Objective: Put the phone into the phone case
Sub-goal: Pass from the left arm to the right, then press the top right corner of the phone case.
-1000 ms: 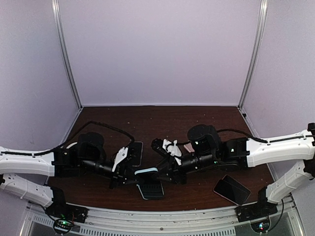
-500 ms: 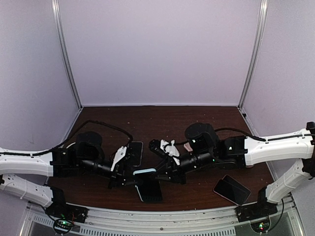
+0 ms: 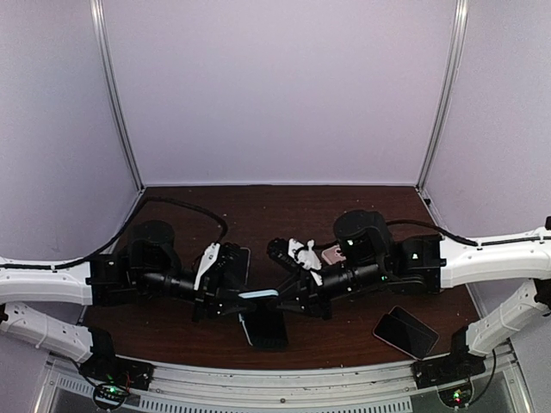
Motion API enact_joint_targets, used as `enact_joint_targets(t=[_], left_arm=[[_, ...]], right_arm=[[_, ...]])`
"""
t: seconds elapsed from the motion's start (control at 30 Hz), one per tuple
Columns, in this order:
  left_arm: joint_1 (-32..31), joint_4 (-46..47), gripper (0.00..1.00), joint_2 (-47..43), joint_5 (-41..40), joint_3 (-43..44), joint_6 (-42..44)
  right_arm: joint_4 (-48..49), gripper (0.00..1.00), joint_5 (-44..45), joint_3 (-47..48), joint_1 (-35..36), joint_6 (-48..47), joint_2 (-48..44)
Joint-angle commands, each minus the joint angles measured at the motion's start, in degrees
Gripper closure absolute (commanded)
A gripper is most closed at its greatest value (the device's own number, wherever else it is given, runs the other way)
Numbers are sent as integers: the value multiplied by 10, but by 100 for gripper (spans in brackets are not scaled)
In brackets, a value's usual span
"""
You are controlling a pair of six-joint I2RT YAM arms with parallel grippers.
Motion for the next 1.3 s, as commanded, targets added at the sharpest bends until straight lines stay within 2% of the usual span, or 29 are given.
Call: enact_joint_targets(t=[0.0, 0.07, 0.13, 0.23, 0.37, 0.57, 0.7, 0.73, 0.77, 0.8, 0.9, 0.97, 1.07, 1.27], left_arm=[[-4, 6, 60, 6, 19, 20, 18], [-4, 7, 52, 6, 14, 18, 19], [-4, 9, 51, 5, 4, 13, 20], [-4, 21, 51, 4, -6, 6, 15], [-5, 44, 56, 15, -7, 5, -1], [-4, 110, 72, 44, -2, -2, -47], [-4, 138, 100, 60, 5, 2, -78], [-4, 144, 100, 60, 8, 1, -81], [-4, 151, 100, 59, 12, 0, -85], [-4, 154, 100, 55, 15, 0, -85], [-4, 151, 100, 38, 24, 2, -80], [-4, 143, 100, 22, 34, 4, -72], [-4, 137, 100, -2, 45, 5, -63], [-4, 138, 100, -26, 56, 6, -62]], right_arm=[[48, 100, 29, 17, -2, 17, -40], [50, 100, 34, 16, -2, 17, -44], [50, 100, 41, 14, -2, 17, -48], [50, 100, 57, 13, -2, 20, -54], [79, 100, 76, 9, -2, 27, -66], [89, 100, 106, 4, -2, 38, -75], [85, 100, 110, 1, -2, 44, -75], [84, 100, 106, 0, -2, 44, -77], [81, 97, 103, -1, -2, 43, -79], [77, 89, 101, -3, -2, 42, -83], [50, 49, 91, -19, -3, 27, -103], [39, 27, 87, -48, -5, 18, -122], [36, 21, 70, -83, -7, 18, -145], [123, 22, 17, -130, -7, 57, -147]])
